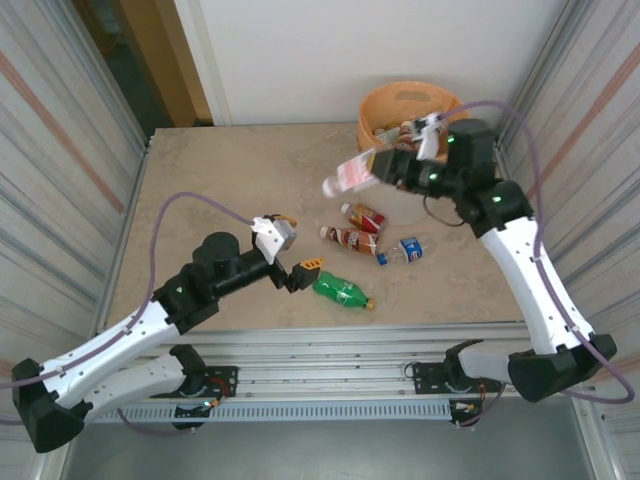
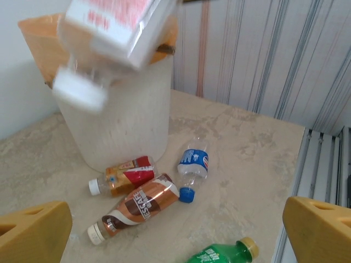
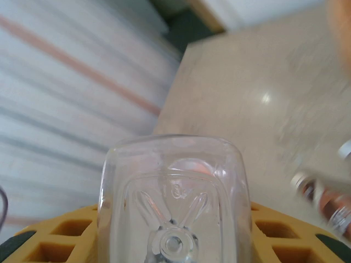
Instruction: Put the plastic bottles in the bin
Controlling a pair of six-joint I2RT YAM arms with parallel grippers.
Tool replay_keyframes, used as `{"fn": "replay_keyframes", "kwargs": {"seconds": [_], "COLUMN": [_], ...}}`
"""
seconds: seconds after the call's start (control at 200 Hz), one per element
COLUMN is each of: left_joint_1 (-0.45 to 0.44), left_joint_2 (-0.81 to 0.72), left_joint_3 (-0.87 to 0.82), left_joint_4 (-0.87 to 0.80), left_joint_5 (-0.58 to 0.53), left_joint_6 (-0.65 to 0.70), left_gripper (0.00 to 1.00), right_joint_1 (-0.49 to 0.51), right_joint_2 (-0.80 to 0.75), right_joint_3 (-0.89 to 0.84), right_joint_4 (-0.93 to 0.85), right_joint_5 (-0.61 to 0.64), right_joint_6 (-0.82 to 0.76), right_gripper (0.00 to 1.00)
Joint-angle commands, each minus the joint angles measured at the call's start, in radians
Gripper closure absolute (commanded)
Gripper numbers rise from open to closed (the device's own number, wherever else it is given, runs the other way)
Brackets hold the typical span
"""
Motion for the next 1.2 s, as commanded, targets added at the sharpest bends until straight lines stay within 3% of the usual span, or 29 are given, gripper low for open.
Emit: {"fn": "replay_keyframes", "kwargs": {"seconds": [0.0, 0.2, 0.361, 0.641, 0.957, 1.097, 1.192], "left_joint_1": [-0.009, -0.011, -0.011, -0.011, -0.011, -0.011, -0.011], "left_joint_2": [-0.023, -0.027, -0.021, -0.003, 0.032, 0.045, 0.049], "left_joint_3": [-0.022, -0.030, -0.030, -0.027, -0.010, -0.006, -0.005], "left_joint_4": [0.035, 0.038, 0.035, 0.034, 0.036, 0.038, 0.040], "left_joint_5": [-0.048, -0.065, -0.088, -0.110, -0.128, -0.129, -0.128], "left_joint_6": [-0.022, -0.031, -0.044, -0.067, -0.067, -0.072, -0.072], "left_gripper": [0.01, 0.01, 0.01, 0.01, 0.01, 0.01, 0.01], "right_joint_1": [-0.123, -0.312, -0.378, -0.389, -0.321, -0.308, -0.303], "right_joint_2": [0.010, 0.130, 0.263, 0.480, 0.621, 0.680, 0.702], "right_joint_3": [0.093, 0.229, 0.320, 0.442, 0.513, 0.578, 0.624], "right_joint_4": [-0.011, 0.028, 0.050, 0.089, 0.072, 0.018, -0.031], "right_joint_5": [0.007, 0.005, 0.002, -0.049, -0.034, -0.013, 0.025], "right_joint_6": [-0.027, 0.004, 0.033, 0.084, 0.077, 0.061, 0.034], "right_gripper": [0.84, 0.86, 0.87, 0.87, 0.78, 0.64, 0.46]}}
